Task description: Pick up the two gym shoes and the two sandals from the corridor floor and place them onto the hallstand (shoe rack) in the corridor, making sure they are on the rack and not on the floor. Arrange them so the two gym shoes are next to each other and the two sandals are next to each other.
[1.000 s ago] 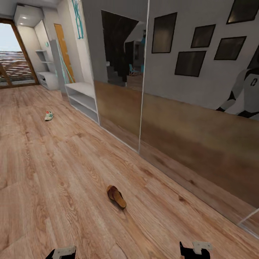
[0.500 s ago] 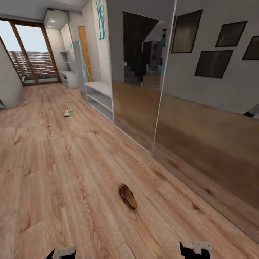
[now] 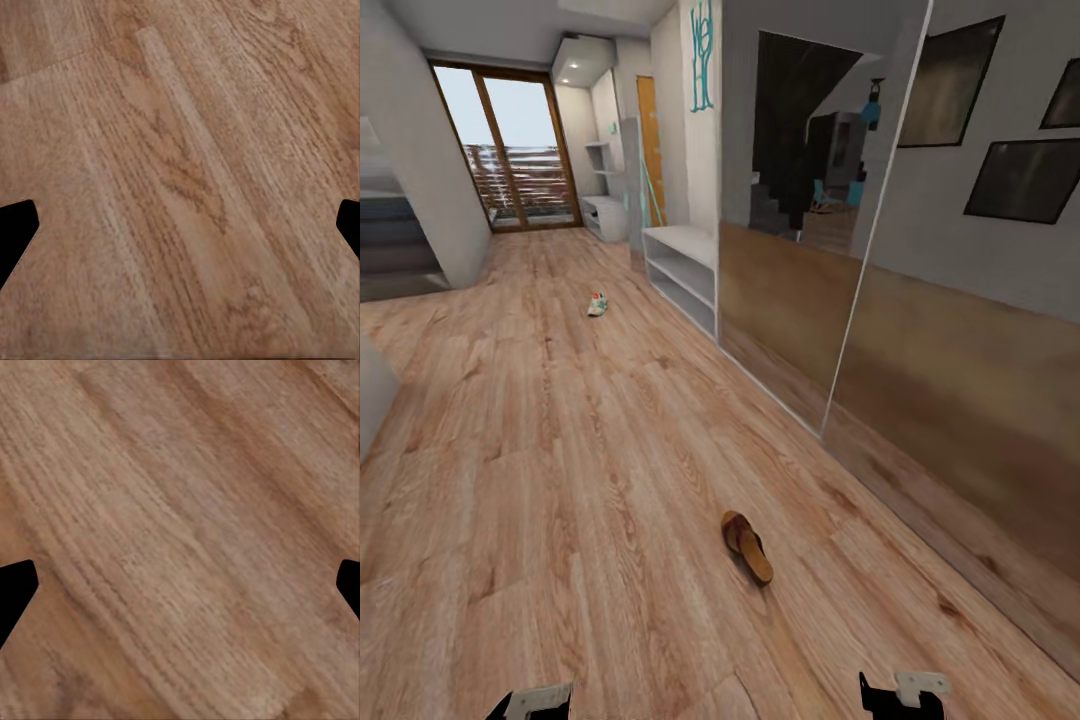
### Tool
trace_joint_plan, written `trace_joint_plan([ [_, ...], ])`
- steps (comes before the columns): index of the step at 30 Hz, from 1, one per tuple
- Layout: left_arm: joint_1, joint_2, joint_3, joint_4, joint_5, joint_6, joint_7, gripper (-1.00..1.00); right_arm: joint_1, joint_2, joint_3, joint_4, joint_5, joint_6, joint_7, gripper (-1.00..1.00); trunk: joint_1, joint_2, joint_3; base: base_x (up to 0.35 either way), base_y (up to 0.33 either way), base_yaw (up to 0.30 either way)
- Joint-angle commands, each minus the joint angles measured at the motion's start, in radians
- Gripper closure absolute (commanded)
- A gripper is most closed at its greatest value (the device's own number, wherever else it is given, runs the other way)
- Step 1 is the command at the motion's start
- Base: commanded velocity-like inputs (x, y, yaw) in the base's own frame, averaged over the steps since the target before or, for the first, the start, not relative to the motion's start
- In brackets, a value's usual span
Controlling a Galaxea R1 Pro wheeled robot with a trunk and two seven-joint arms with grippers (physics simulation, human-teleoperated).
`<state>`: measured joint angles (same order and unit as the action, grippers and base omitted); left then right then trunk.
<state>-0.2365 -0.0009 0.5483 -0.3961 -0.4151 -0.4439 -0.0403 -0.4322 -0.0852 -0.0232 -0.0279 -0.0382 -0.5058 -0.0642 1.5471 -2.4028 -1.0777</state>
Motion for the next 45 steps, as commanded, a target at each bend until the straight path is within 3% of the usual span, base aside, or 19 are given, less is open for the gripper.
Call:
trace_joint_plan([
  [1,-0.001,-0.001,0.008,0.001,-0.008,-0.005,-0.004,-1.00,0.000,0.000,-0.001,0.000,-0.004,-0.004,0.001,-1.00,0.000,0.000,0.000,0.000,0.000,0.279],
  [14,-0.001,-0.002,0.008,0.000,-0.008,-0.005,-0.004,-1.00,0.000,0.000,-0.001,0.001,-0.003,-0.003,0.001,-1.00,0.000,0.000,0.007,0.000,-0.008,0.279],
  [28,-0.001,-0.002,0.008,-0.001,-0.008,-0.004,-0.004,-1.00,0.000,0.001,-0.001,0.001,-0.003,-0.003,0.001,-1.00,0.000,0.000,0.015,0.000,-0.223,0.279],
  [45,-0.001,-0.001,0.007,0.000,-0.008,-0.004,-0.004,-1.00,0.000,0.001,-0.001,0.001,-0.003,-0.003,0.001,-1.00,0.000,0.000,0.025,0.000,-0.032,0.279],
])
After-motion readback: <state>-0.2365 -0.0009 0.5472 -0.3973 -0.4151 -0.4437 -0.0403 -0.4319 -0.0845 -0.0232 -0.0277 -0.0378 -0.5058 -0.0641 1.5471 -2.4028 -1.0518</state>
